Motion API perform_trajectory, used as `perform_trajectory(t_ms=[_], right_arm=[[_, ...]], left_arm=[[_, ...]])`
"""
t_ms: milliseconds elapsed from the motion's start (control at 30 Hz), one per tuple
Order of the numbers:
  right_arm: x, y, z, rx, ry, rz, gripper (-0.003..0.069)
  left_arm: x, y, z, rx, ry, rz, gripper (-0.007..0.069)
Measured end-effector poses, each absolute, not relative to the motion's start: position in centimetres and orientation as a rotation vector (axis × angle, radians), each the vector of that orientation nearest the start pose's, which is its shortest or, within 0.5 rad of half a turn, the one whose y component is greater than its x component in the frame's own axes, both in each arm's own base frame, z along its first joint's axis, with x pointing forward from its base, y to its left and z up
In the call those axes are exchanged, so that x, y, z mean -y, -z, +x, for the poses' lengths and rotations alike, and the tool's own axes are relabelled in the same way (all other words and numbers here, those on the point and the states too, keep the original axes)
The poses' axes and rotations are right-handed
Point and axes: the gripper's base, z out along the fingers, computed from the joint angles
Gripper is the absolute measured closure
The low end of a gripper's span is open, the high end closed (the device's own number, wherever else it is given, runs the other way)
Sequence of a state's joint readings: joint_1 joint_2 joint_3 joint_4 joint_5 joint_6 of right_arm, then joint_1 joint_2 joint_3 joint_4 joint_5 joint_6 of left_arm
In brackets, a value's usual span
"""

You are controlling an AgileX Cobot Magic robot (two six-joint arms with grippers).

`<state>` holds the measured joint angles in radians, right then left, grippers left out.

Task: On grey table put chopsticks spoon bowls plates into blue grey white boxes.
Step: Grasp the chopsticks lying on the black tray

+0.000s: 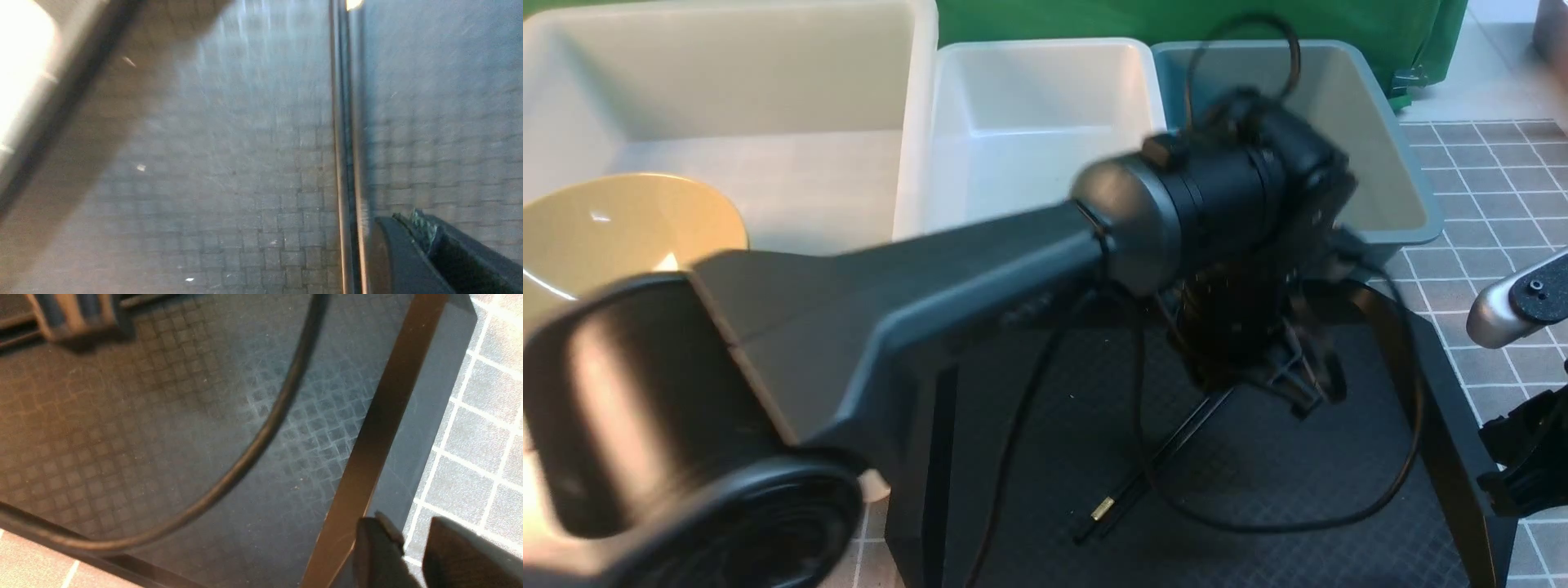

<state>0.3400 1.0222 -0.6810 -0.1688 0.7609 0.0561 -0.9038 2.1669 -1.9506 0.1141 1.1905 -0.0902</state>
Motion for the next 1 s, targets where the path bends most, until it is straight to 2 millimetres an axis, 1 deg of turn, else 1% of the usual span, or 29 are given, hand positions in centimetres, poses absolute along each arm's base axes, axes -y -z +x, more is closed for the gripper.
perform_trajectory(t_ms=[33,100,233,300,333,367,400,433,533,567,600,633,667,767,833,900,1000], right_arm=[[-5.1,-26.6,17.5,-2.524,0.047,-0.476,0.0454],[-5.1,-26.6,17.5,-2.524,0.047,-0.476,0.0454],[-5.1,-26.6,17.5,-2.524,0.047,-0.476,0.0454],[-5.1,-26.6,17.5,-2.524,0.047,-0.476,0.0454],[-5.1,-26.6,17.5,-2.524,0.047,-0.476,0.0454],[-5.1,-26.6,17.5,-2.524,0.047,-0.476,0.0453],[-5.1,-26.6,17.5,-2.524,0.047,-0.476,0.0453],[-5.1,-26.6,17.5,-2.524,0.047,-0.476,0.0453],[-5.1,-26.6,17.5,-2.524,0.047,-0.476,0.0449],[-5.1,-26.6,17.5,-2.524,0.047,-0.476,0.0449],[-5.1,-26.6,17.5,-2.523,0.046,-0.476,0.0445],[-5.1,-26.6,17.5,-2.523,0.046,-0.476,0.0445],[-5.1,-26.6,17.5,-2.522,0.046,-0.476,0.0442],[-5.1,-26.6,17.6,-2.518,0.045,-0.476,0.0440],[-5.1,-26.6,17.6,-2.516,0.044,-0.476,0.0438],[-5.1,-26.6,17.6,-2.516,0.044,-0.476,0.0436],[-5.1,-26.6,17.6,-2.513,0.043,-0.476,0.0435]], left_arm=[[35.7,-24.1,29.6,-2.614,0.041,1.163,0.0636],[35.3,-24.3,30.0,-2.627,0.049,1.142,0.0636],[34.8,-23.3,30.7,-2.693,0.077,1.122,0.0627],[34.4,-21.8,31.3,-2.755,0.126,1.136,0.0584],[34.4,-21.3,31.4,-2.776,0.152,1.140,0.0562],[34.1,-20.6,31.5,-2.803,0.174,1.149,0.0518],[34.0,-20.2,31.4,-2.818,0.181,1.156,0.0482],[34.0,-20.2,31.4,-2.819,0.183,1.155,0.0475],[33.6,-19.2,31.1,-2.852,0.168,1.180,0.0358],[33.6,-19.1,31.1,-2.853,0.167,1.180,0.0352],[33.5,-18.7,30.9,-2.865,0.160,1.184,0.0317],[33.4,-18.5,30.8,-2.872,0.155,1.188,0.0310],[33.3,-17.7,30.6,-2.890,0.127,1.202,0.0291],[33.2,-16.7,30.6,-2.897,0.068,1.231,0.0292],[33.2,-16.5,30.6,-2.898,0.047,1.231,0.0309],[33.2,-16.3,30.7,-2.894,0.026,1.239,0.0351],[33.3,-15.9,30.8,-2.885,-0.042,1.245,0.0466]])
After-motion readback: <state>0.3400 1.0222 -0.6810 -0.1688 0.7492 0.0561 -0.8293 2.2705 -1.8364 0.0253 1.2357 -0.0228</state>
